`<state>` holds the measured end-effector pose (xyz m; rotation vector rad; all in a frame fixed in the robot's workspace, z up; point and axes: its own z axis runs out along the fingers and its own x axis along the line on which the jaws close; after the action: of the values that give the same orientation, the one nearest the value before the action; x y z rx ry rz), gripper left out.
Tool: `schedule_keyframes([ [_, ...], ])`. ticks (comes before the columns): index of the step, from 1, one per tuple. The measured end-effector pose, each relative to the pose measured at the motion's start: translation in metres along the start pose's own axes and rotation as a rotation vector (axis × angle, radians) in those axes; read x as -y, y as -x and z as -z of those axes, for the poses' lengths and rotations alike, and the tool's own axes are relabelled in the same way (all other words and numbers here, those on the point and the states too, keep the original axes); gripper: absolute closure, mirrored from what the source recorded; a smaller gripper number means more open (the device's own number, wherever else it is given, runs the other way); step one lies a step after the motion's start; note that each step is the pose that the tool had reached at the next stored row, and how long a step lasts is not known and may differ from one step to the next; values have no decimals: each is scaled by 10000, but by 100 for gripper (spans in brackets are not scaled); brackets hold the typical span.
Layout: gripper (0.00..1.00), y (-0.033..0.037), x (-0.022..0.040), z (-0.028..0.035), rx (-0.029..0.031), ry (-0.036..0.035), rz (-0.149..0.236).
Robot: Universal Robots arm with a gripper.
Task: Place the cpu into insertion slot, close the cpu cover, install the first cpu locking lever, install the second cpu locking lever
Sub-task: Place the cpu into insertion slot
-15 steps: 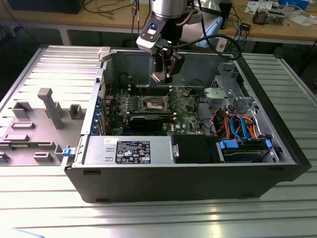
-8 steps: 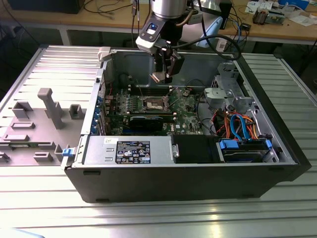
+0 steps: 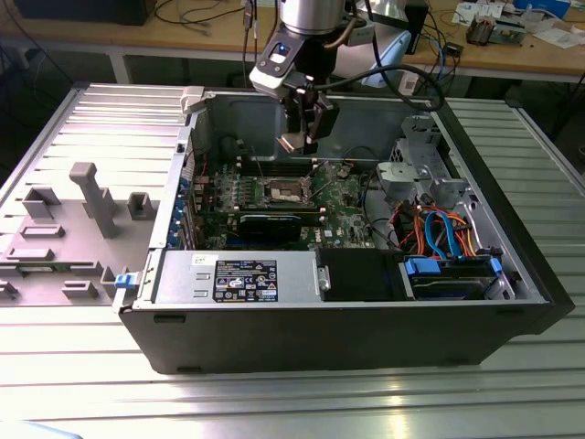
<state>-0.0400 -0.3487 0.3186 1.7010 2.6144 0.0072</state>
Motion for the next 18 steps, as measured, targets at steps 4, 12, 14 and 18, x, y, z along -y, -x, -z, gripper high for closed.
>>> schedule_keyframes([
  [4,45,0,0,-8,8,-8,-487],
  [12,45,0,0,-13,14,-14,-853],
  [14,45,0,0,-14,15,-15,-911],
  [18,45,0,0,-17,18,-17,-1062],
])
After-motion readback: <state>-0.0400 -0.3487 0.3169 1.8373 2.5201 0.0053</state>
